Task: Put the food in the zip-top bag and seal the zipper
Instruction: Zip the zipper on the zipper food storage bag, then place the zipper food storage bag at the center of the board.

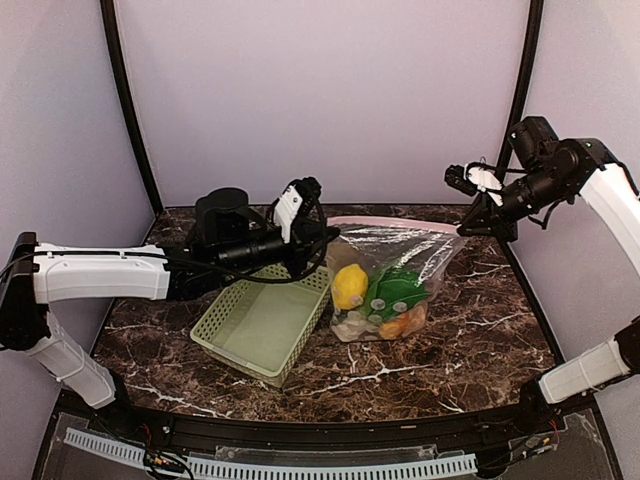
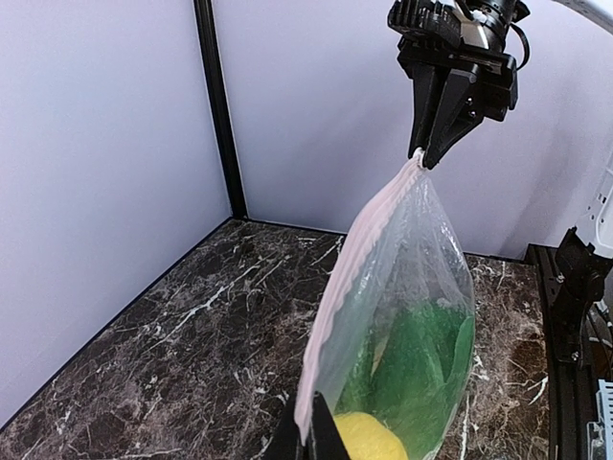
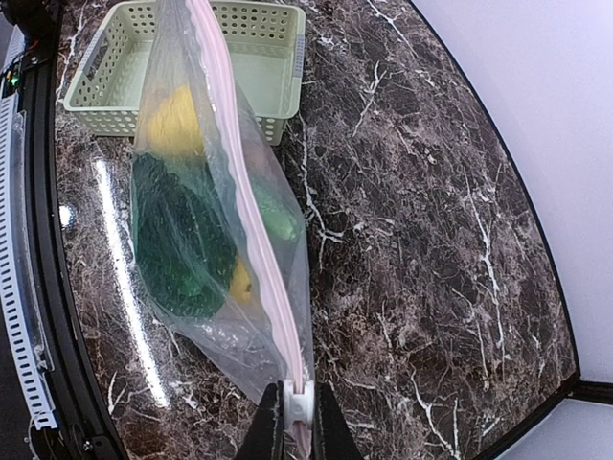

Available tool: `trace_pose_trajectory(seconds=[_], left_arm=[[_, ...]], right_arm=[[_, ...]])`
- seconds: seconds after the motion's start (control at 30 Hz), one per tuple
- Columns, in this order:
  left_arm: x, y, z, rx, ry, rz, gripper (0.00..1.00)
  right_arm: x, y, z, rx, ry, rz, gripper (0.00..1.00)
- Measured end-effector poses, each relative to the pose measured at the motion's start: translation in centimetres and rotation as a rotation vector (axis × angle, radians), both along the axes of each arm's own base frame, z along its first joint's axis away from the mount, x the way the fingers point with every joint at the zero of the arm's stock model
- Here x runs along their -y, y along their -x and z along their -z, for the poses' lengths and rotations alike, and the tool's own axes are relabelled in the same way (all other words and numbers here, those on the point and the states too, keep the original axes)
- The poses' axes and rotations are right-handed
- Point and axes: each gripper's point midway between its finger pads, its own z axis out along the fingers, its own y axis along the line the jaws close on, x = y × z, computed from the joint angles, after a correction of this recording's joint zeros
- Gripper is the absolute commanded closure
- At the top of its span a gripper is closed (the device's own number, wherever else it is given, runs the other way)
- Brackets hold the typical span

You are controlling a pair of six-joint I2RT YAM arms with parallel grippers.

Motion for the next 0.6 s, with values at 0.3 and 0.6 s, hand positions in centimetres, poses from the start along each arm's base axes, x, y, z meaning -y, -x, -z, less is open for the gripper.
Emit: trace_pose_trajectory(seconds=[0.3, 0.6], left_arm=[[1.8, -2.3, 0.8, -0.009, 0.002, -0.011, 0.99], [6.3, -10.3, -1.6, 0.051, 0.075, -0.034, 0.99]], right_arm=[[1.1, -0.6, 0.3, 0.008, 0.037, 0.034, 0.99], [5.4, -8.4, -3.4, 0.141, 0.041, 0.203, 0.98]])
